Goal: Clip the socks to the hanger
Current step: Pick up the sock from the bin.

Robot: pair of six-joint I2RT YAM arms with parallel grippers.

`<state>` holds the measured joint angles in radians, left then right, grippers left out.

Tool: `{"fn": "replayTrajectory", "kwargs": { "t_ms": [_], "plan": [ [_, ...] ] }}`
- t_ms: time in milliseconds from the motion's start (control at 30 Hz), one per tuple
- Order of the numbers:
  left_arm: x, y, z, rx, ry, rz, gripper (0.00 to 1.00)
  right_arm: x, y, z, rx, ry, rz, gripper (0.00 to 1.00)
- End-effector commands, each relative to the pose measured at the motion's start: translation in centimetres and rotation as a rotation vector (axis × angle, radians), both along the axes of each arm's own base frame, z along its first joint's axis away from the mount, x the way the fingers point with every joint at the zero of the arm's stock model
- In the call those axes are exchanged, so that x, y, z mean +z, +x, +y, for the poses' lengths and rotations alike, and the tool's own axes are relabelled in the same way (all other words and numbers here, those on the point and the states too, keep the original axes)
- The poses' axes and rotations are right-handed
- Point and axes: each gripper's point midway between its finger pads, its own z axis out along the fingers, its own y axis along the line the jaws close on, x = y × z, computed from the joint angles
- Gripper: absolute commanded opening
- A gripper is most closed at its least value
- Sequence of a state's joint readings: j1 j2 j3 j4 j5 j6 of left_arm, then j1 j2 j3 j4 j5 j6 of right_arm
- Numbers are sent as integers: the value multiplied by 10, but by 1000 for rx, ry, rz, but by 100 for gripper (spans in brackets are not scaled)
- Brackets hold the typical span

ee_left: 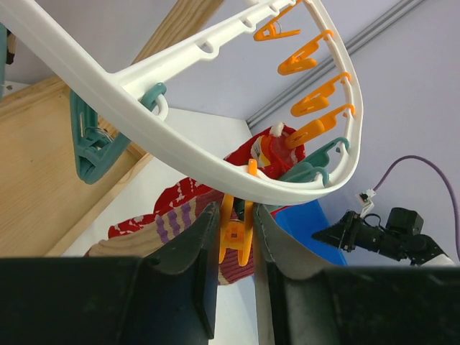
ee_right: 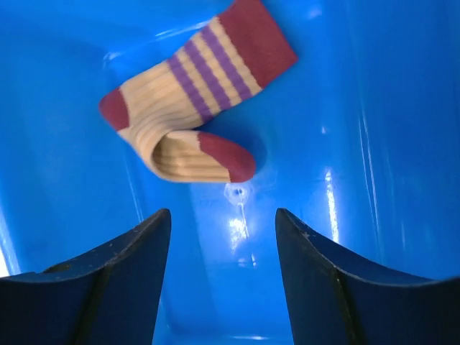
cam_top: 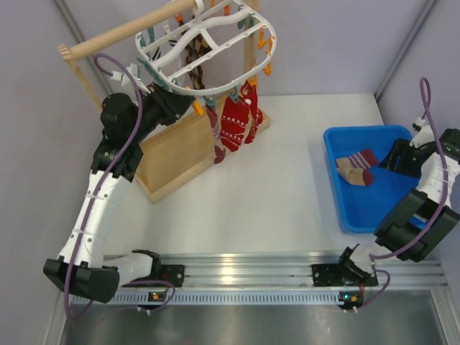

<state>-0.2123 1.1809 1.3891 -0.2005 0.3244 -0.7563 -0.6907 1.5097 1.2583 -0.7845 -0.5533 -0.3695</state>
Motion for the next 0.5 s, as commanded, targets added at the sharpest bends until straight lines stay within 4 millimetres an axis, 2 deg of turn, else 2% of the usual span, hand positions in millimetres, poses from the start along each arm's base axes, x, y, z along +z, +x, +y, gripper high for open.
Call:
{"fn": "replayTrajectory", "kwargs": {
  "t_ms": [0, 67, 200, 267, 300, 367, 433, 467],
  "plan": [
    [25, -2, 4, 16, -14, -97, 0, 11, 23, -29, -292, 6, -95, 59],
    [23, -1, 3, 14, -14, -91, 0, 11, 35, -41, -383, 14, -152, 57],
    [19, -1, 5, 25, -8, -87, 0, 13, 62, -49, -529, 44, -212, 57],
    [19, -2, 7, 36, -1, -89, 0, 16, 78, -51, -580, -14, -212, 57],
    [18, -2, 8, 41, 0, -88, 0, 8, 89, -45, -590, -14, -196, 58],
    [16, -3, 10, 50, 9, -81, 0, 9, 101, -48, -609, -56, -200, 58],
    [16, -4, 11, 53, 15, -80, 0, -6, 115, -41, -594, -76, -166, 57],
    [14, -4, 12, 58, 25, -78, 0, -4, 121, -46, -608, -111, -164, 57]
  ]
}}
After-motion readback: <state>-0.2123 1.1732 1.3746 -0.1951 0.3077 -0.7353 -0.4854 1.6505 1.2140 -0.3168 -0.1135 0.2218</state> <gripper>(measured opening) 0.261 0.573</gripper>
